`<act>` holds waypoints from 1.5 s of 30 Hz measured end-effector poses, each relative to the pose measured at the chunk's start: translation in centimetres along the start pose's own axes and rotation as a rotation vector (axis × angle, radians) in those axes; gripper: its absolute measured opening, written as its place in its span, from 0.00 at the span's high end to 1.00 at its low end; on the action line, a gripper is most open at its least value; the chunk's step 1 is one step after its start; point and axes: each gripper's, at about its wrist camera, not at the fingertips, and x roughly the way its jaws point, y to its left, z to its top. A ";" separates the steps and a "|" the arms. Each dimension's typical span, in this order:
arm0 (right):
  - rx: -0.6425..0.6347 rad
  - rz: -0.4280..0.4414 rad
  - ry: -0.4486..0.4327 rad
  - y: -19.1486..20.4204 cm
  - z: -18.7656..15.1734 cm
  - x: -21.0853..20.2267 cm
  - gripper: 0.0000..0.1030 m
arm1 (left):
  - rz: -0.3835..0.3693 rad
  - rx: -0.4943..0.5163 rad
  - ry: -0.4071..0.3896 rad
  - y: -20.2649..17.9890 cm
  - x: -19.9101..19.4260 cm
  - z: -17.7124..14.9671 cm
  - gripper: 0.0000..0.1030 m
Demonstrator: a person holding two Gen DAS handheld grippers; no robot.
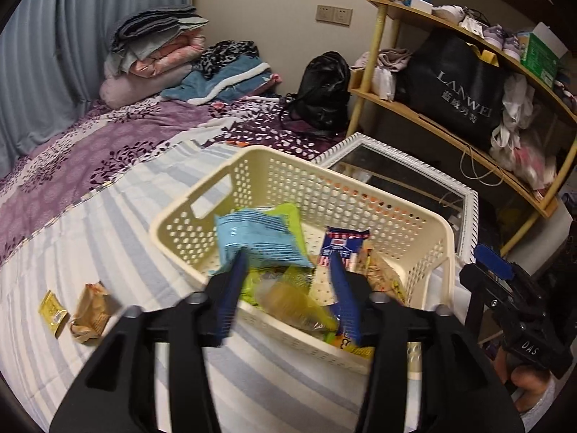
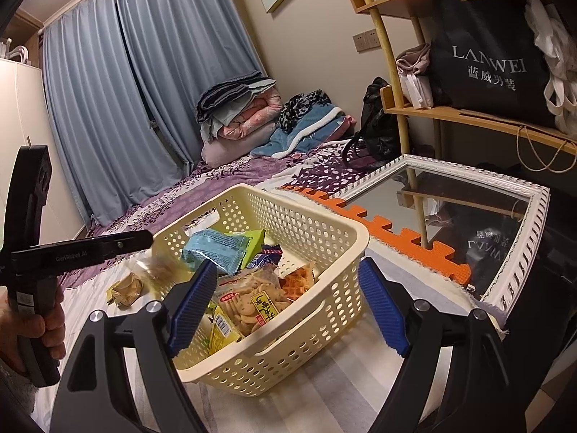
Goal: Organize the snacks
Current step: 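Carry the clear cookie pack to the basket and release it from the left gripper, then move both grippers back over the tan bread pack and small yellow pack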
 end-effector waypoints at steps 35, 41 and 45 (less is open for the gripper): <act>-0.067 0.036 -0.024 4.3 1.3 -1.4 0.05 | 0.285 -0.088 -0.032 6.1 -3.9 -1.9 0.03; -0.092 0.038 -0.012 6.1 1.3 -1.5 0.05 | 0.334 -0.130 -0.056 7.9 -5.5 -2.5 0.03; -0.118 0.041 -0.009 7.4 1.4 -1.6 0.05 | 0.361 -0.156 -0.069 9.0 -6.5 -3.0 0.03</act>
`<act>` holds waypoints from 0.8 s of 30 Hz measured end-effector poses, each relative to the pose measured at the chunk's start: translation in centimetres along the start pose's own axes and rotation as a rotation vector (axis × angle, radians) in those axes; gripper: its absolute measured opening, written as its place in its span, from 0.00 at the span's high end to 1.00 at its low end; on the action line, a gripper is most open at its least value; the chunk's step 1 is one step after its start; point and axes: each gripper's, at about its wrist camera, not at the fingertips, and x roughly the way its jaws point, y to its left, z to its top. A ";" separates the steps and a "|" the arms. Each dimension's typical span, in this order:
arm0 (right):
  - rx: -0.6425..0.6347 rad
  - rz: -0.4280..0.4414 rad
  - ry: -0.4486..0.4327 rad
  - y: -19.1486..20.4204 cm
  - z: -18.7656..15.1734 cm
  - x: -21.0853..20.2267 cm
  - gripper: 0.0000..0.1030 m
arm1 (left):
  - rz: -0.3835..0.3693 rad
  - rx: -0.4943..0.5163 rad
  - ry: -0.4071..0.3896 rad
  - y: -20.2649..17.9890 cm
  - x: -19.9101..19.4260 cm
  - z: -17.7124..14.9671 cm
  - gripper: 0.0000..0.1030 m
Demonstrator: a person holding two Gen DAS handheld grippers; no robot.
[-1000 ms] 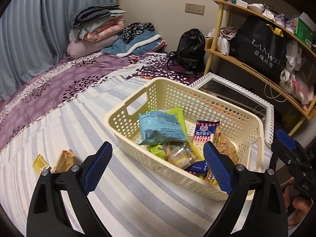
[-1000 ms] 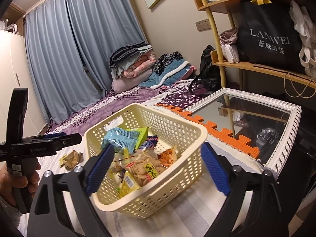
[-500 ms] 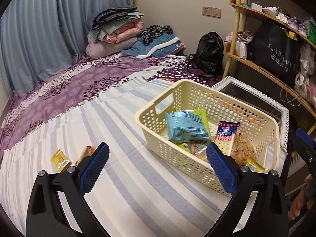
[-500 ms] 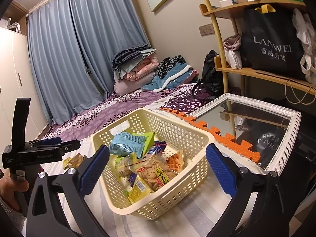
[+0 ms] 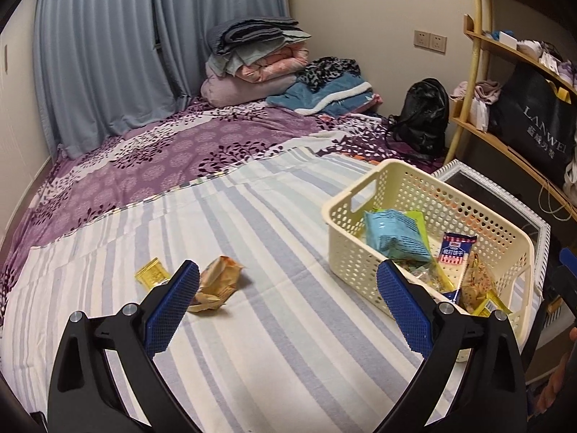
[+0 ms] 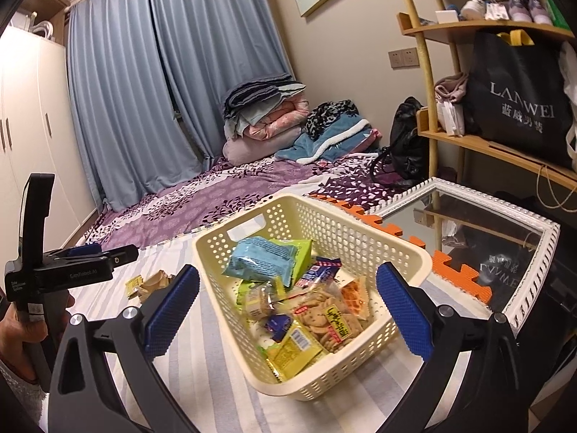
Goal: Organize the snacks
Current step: 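Move both grippers back over the tan bread pack and small yellow pack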
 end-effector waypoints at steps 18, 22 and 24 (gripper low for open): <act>-0.125 0.080 0.070 6.4 -0.9 1.5 0.05 | 0.216 0.055 -0.030 3.4 -1.5 -3.3 0.03; -0.140 0.098 0.096 7.8 -1.3 2.2 0.05 | 0.221 0.015 -0.023 5.0 -1.6 -4.0 0.03; -0.149 0.110 0.113 8.5 -1.5 2.7 0.05 | 0.230 0.004 -0.017 5.7 -1.5 -4.3 0.03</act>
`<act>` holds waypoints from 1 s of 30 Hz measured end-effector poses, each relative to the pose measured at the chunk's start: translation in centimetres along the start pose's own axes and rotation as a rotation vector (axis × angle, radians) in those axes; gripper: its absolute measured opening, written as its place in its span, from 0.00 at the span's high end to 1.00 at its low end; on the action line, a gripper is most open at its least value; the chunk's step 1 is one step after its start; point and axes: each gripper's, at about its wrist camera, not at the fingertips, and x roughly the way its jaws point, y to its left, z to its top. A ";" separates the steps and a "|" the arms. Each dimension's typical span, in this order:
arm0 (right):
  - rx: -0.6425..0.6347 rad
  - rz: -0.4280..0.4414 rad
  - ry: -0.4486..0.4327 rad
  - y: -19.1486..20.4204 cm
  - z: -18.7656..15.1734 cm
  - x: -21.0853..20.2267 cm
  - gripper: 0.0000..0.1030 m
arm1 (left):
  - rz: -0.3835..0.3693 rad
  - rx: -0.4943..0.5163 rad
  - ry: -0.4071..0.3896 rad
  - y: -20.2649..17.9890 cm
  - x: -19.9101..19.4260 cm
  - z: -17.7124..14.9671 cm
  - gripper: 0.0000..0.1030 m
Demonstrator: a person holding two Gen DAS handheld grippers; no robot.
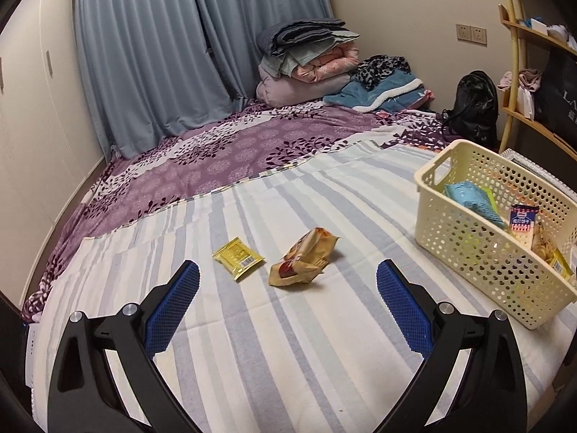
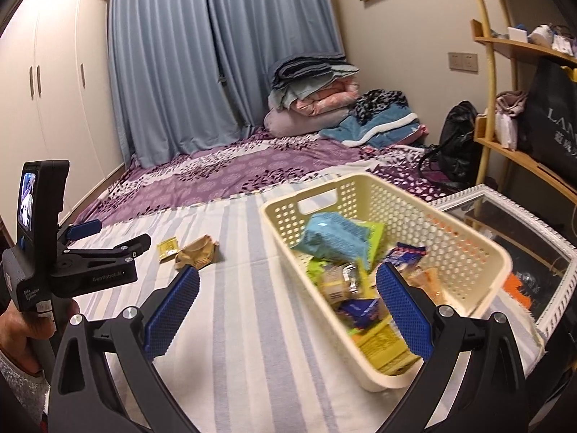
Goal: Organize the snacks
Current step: 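Move both grippers back over the tan bread pack and small yellow pack, then grasp the tan bread pack with the right gripper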
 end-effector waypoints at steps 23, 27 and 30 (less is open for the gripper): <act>-0.118 0.064 0.192 6.9 -2.1 7.6 0.05 | -0.020 -0.183 0.113 8.5 3.8 -5.4 0.03; -0.164 0.055 0.243 7.9 -2.6 9.8 0.05 | -0.108 -0.255 0.111 10.6 4.1 -6.3 0.03; -0.198 0.079 0.259 8.9 -2.8 11.3 0.05 | -0.138 -0.284 0.101 11.7 4.4 -6.7 0.03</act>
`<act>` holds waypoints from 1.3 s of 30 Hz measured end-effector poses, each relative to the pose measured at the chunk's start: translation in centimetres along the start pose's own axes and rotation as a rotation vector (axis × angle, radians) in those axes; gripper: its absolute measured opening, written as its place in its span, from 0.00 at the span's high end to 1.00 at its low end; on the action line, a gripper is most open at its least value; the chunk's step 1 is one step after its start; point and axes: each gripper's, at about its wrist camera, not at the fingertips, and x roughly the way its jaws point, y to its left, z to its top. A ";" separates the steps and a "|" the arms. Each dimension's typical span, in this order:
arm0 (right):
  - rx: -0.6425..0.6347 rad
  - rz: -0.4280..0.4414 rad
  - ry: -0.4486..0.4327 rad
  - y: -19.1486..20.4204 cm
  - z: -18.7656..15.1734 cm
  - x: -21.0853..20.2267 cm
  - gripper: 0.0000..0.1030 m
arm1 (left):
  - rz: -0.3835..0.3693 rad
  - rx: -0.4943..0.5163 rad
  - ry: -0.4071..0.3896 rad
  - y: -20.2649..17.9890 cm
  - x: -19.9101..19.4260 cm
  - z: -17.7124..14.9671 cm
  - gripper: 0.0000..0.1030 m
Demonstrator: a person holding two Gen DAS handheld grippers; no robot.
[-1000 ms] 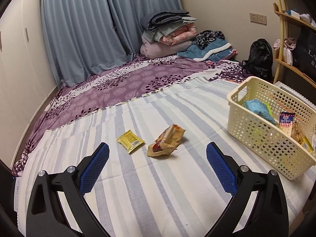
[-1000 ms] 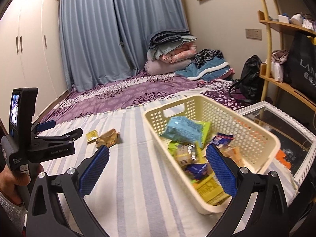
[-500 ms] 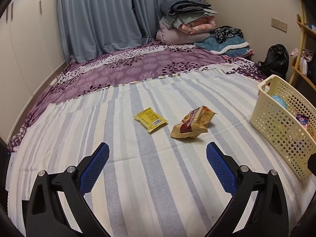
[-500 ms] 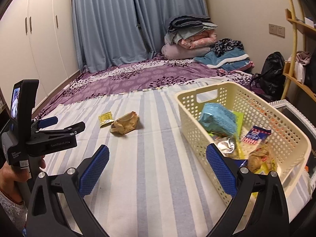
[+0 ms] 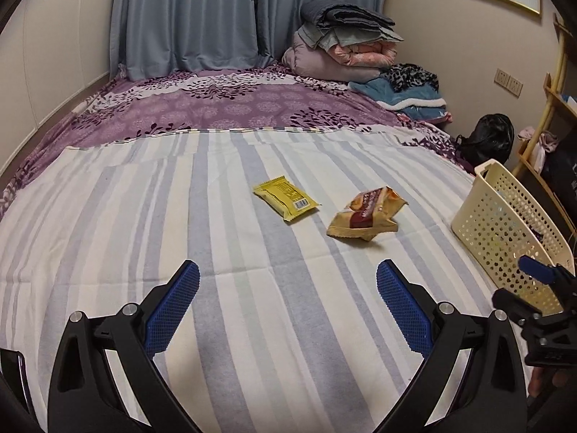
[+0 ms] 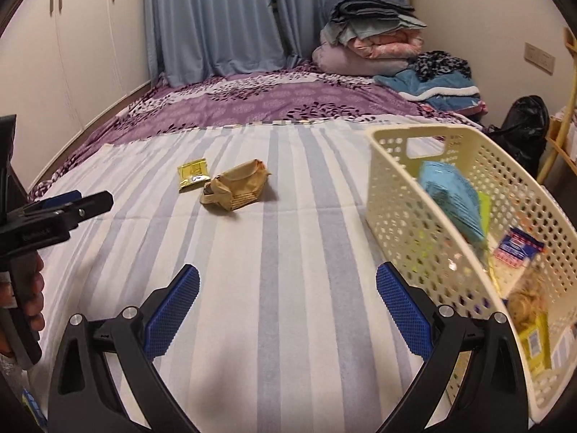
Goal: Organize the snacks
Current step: 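Grasp the tan bread pack with the right gripper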
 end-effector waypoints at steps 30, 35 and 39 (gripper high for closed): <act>-0.098 0.264 0.124 3.2 8.9 16.7 0.05 | 0.053 -0.015 0.100 3.0 5.6 1.2 0.03; -0.129 0.276 0.168 4.1 9.3 18.3 0.05 | 0.056 -0.006 0.100 2.9 6.4 1.8 0.03; -0.168 0.252 0.203 4.8 9.0 19.2 0.05 | 0.064 -0.006 0.106 3.1 7.2 2.2 0.03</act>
